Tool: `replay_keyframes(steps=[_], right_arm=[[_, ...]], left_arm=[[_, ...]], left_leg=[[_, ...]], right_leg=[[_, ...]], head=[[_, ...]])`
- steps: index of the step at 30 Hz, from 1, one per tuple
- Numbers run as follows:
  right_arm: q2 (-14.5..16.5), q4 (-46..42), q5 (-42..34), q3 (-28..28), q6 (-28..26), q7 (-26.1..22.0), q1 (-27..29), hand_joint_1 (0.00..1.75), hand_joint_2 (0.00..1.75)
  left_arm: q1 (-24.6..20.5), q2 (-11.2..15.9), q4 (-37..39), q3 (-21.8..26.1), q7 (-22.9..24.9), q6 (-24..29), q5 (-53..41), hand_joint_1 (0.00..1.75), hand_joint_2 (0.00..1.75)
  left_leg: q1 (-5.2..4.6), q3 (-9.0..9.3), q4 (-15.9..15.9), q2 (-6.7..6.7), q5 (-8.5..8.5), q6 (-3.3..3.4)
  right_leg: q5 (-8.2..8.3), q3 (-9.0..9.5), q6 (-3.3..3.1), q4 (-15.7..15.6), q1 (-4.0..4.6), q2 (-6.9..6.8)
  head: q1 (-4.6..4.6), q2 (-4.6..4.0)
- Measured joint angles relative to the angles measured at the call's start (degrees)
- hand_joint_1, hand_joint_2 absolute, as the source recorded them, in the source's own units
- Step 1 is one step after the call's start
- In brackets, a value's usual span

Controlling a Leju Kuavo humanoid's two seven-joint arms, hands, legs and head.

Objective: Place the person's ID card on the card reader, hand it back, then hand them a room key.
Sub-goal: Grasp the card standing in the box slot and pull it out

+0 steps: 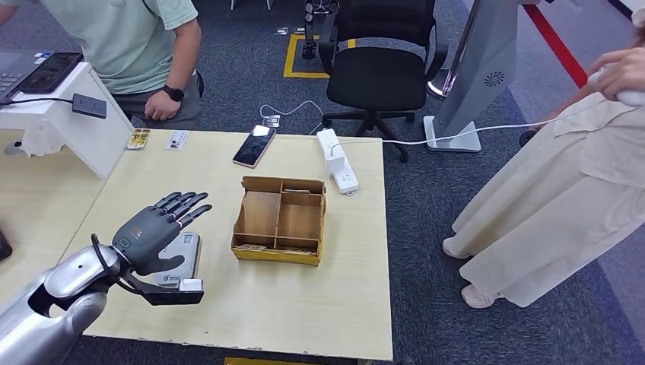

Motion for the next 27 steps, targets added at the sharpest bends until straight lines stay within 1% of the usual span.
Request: replay_keyframes(steps=[12,17,20,24,27], right_arm=[[0.00,-0.07,-0.10,0.12,0.01,-0.01,-0.03,0.00,1.75],[0.02,-0.26,-0.32,0.20,0.02,-0.02,-0.04,0.00,1.75],[0.02,-0.37,-0.44,0.46,0.08,-0.02,-0.05,0.00,1.75],[0.13,-0.57,-0.61,1.11,0.08,0.36,-0.06,0.00,1.75],[0.55,-0.83,-0.68,1.49,-0.09,0.97,-0.06,0.00,1.75]], left_arm=[[0.07,0.88,-0.08,-1.83,0.21,0.01,0.09,0.00,1.75],[0.11,1.25,-0.55,-2.48,0.92,0.38,2.15,0.00,1.75],[0.89,-0.10,-0.61,-2.56,0.69,4.30,1.63,0.00,1.75],[2.04,-2.27,-0.61,-2.56,0.81,11.09,-4.25,0.00,1.75],[2.35,-3.04,-0.61,-2.56,0.81,14.19,-7.99,0.00,1.75]], left_leg=[[0.00,0.00,0.00,0.00,0.01,0.00],[0.00,0.00,0.00,0.00,0.01,-0.01],[-0.01,0.00,0.00,0.00,0.01,0.00],[-0.01,0.00,0.00,0.00,0.01,0.00],[-0.01,0.00,0.00,-0.01,0.01,0.00]], right_leg=[[0.01,0.01,-0.01,0.00,0.00,0.00],[0.01,0.00,-0.01,0.00,0.00,0.00],[0.01,0.01,-0.01,0.00,0.00,0.00],[0.01,0.01,0.00,0.00,0.00,0.00],[0.01,0.01,-0.01,0.00,0.00,-0.01]], head=[[-0.01,-0.01],[-0.01,-0.01],[0.00,-0.01],[0.00,0.00],[-0.01,0.00]])
